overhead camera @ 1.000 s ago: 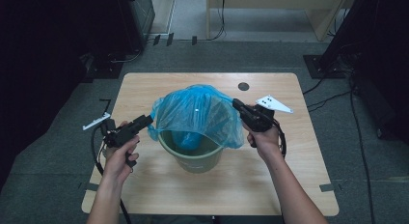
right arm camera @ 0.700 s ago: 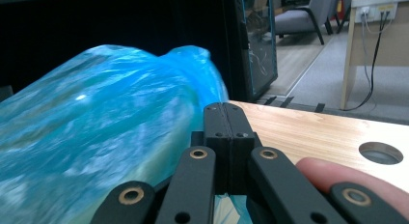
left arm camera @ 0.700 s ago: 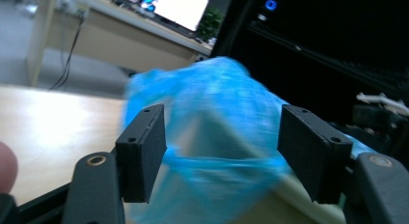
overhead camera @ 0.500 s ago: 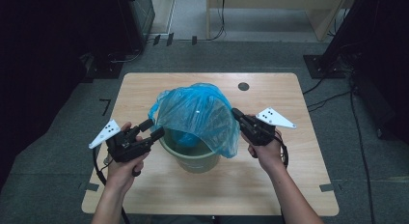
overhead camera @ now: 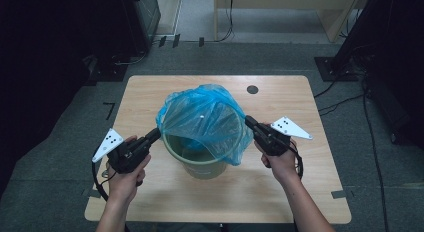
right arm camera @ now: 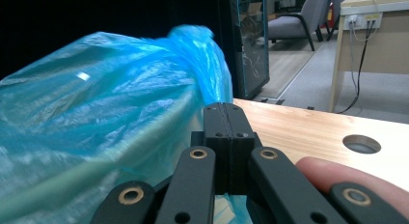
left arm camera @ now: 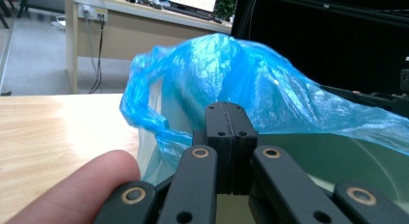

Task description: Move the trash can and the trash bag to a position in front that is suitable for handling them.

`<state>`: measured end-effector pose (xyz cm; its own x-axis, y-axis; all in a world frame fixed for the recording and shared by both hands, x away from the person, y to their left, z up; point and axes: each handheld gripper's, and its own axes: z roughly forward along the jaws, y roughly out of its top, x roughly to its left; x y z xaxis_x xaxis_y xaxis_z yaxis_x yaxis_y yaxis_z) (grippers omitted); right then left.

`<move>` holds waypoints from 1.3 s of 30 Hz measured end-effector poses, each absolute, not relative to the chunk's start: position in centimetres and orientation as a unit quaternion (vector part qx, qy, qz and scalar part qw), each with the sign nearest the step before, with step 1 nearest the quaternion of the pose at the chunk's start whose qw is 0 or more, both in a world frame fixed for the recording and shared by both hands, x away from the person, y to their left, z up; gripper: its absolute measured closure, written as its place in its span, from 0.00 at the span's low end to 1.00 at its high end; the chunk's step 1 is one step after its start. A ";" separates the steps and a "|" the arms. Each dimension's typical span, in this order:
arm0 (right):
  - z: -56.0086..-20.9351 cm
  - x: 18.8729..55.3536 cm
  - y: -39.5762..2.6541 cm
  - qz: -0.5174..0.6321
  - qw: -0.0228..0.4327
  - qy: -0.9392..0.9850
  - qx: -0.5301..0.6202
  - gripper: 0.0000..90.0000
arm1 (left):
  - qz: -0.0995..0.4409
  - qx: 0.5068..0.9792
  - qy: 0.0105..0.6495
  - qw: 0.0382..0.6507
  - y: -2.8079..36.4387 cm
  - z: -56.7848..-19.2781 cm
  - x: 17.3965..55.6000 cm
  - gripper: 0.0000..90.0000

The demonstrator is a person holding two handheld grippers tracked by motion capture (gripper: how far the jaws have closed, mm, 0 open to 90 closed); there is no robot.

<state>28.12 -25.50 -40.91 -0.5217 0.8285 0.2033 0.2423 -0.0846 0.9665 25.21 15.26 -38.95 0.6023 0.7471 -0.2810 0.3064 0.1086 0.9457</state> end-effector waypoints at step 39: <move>-41.6 26.0 -26.6 0.604 0.243 0.628 0.427 1.00 | 0.152 0.769 0.365 0.502 15.0 -46.8 23.4 1.00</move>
